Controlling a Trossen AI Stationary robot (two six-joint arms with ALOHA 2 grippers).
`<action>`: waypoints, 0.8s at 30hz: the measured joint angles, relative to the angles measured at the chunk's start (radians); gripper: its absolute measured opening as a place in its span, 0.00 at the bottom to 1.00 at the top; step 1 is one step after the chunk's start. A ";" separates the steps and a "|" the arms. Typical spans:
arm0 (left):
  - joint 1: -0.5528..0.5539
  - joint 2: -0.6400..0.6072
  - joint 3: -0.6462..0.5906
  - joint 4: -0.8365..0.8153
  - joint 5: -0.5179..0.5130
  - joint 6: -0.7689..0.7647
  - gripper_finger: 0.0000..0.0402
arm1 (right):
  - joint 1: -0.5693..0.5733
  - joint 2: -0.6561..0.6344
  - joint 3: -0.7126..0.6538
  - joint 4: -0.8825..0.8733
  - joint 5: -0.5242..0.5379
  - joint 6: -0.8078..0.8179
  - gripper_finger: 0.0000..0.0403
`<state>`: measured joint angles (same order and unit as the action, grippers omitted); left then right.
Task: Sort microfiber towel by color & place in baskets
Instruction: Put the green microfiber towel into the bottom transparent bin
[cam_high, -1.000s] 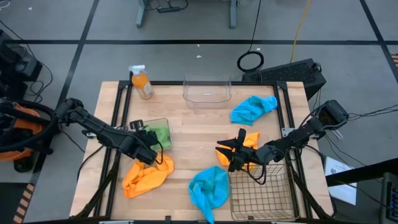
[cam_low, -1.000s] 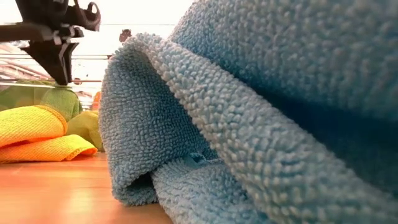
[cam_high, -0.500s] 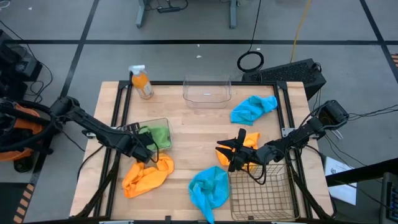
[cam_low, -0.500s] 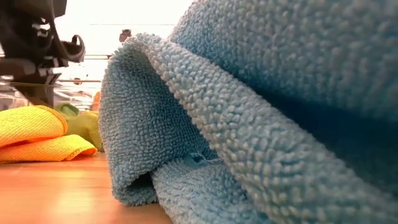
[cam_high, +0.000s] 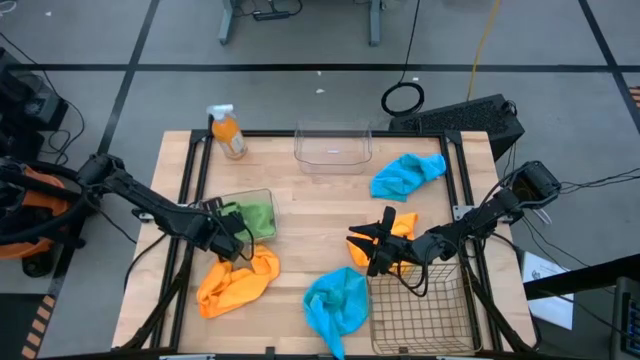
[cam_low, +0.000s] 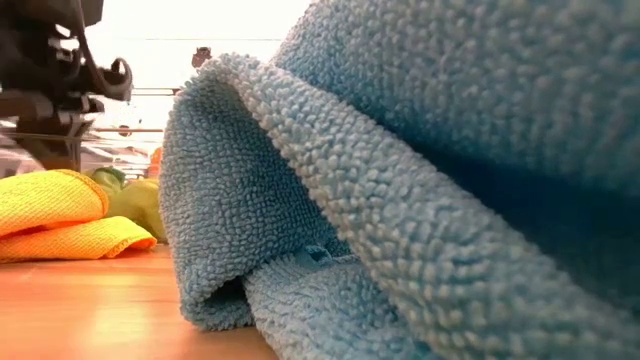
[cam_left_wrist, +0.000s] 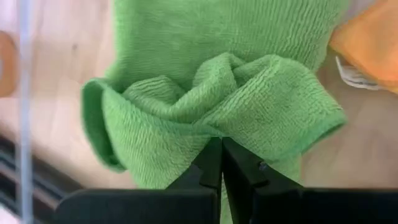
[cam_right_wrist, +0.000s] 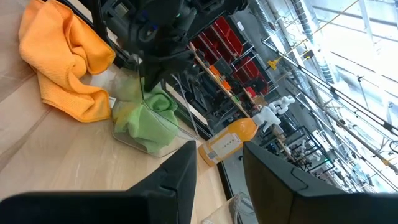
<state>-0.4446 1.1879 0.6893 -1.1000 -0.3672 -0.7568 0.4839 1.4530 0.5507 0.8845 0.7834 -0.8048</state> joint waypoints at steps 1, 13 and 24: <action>0.000 -0.005 0.017 -0.031 0.000 -0.011 0.03 | 0.000 0.000 0.000 0.000 0.000 0.000 0.30; 0.001 -0.046 0.083 -0.092 -0.113 0.006 0.03 | 0.000 0.000 0.000 0.000 -0.002 0.000 0.30; 0.001 -0.045 -0.071 0.000 -0.088 -0.047 0.03 | 0.000 0.000 0.000 0.000 -0.003 0.000 0.30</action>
<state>-0.4438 1.1431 0.6186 -1.1005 -0.4553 -0.8037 0.4839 1.4532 0.5507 0.8845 0.7807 -0.8047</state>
